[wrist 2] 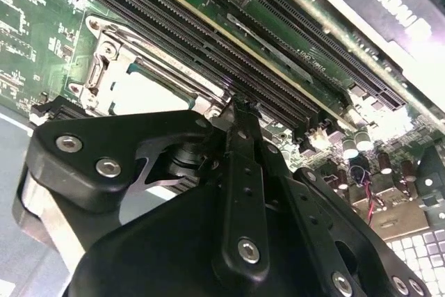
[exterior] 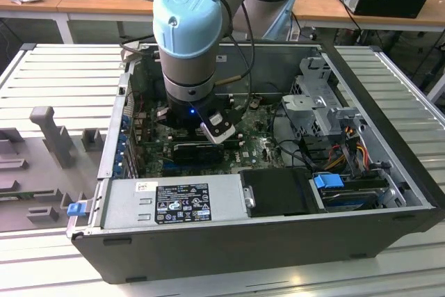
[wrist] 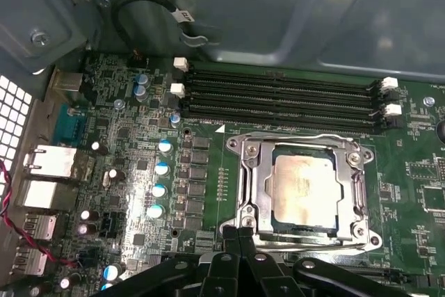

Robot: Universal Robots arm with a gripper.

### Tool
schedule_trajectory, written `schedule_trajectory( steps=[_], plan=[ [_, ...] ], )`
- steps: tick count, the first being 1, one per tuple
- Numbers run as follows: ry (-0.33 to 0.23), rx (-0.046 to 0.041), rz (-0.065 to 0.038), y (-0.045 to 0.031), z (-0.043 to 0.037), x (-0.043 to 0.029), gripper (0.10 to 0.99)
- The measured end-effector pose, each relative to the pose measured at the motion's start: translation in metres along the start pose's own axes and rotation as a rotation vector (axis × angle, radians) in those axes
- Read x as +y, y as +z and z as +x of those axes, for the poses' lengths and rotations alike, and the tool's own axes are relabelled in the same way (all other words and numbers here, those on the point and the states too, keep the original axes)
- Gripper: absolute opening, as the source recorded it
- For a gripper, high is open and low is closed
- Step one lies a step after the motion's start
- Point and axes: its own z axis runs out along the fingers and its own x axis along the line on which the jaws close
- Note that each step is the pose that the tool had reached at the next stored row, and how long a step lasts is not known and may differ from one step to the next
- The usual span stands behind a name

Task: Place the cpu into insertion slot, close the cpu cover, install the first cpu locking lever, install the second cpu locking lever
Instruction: 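Install the second cpu locking lever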

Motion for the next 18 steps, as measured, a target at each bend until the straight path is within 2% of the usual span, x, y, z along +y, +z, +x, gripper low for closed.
schedule_trajectory(
  steps=[2,5,6,8,11,18],
  plan=[
    [0.0,-0.0002,-0.003,0.0007,0.0002,-0.0003,0.106],
    [0.001,-0.0009,-0.013,0.0022,0.0004,-0.0008,0.106],
    [0.001,-0.0017,-0.021,0.003,0.0004,-0.001,0.106],
    [0.001,-0.0023,-0.028,0.0042,0.0006,-0.0014,0.106],
    [0.001,-0.0026,-0.032,0.0058,0.0016,-0.0019,0.106],
    [0.001,-0.0024,-0.032,0.0069,0.0039,-0.0021,0.106]
  ],
)
